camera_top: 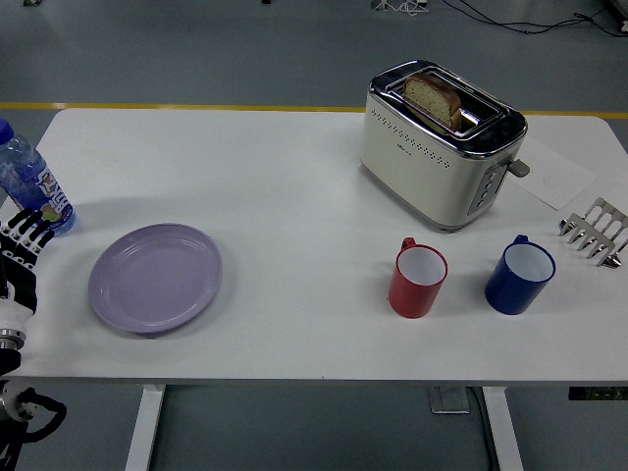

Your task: Push plate across desktop

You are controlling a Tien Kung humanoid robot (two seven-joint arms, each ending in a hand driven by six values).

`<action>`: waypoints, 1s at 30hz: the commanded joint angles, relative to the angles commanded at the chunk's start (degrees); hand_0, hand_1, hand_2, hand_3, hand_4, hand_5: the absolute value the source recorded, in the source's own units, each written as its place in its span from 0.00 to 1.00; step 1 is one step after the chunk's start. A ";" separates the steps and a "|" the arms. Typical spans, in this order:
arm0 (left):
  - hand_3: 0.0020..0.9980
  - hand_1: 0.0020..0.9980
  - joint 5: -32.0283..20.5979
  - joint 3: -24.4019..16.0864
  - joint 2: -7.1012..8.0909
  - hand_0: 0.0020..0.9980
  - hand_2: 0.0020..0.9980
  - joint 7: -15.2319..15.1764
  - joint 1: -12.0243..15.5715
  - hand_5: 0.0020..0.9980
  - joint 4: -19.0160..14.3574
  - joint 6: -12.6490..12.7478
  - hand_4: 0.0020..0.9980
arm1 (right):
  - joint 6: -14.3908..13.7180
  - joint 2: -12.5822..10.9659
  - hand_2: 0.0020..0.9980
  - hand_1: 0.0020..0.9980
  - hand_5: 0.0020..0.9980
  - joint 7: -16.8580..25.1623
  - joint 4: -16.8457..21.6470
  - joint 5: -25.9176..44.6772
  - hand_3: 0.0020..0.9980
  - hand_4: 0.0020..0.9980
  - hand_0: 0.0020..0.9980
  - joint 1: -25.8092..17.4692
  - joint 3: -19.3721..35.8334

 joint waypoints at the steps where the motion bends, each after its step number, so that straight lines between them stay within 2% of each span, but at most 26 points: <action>1: 0.66 0.78 0.00 0.02 -0.01 0.77 0.74 -0.01 -0.01 1.00 0.02 0.00 0.52 | 0.00 0.00 0.59 0.52 0.24 0.00 0.00 0.00 0.57 0.36 0.61 0.00 0.00; 13: 0.65 0.77 -1.89 2.64 -2.14 0.76 0.75 -1.33 -2.00 1.00 2.72 0.62 0.51 | 0.04 0.18 0.59 0.52 0.24 0.00 0.00 0.16 0.57 0.36 0.61 0.32 -0.31; 24: 0.64 0.77 -4.13 6.10 -2.58 0.75 0.75 -2.08 -3.26 1.00 4.05 0.96 0.50 | 0.22 0.43 0.59 0.52 0.24 -0.03 0.00 0.05 0.57 0.36 0.61 0.62 -0.75; 30: 0.64 0.77 -5.07 7.49 -3.39 0.75 0.75 -2.70 -3.68 1.00 4.71 1.26 0.49 | 0.29 0.51 0.59 0.52 0.24 -0.10 0.00 -0.14 0.57 0.36 0.61 0.60 -0.70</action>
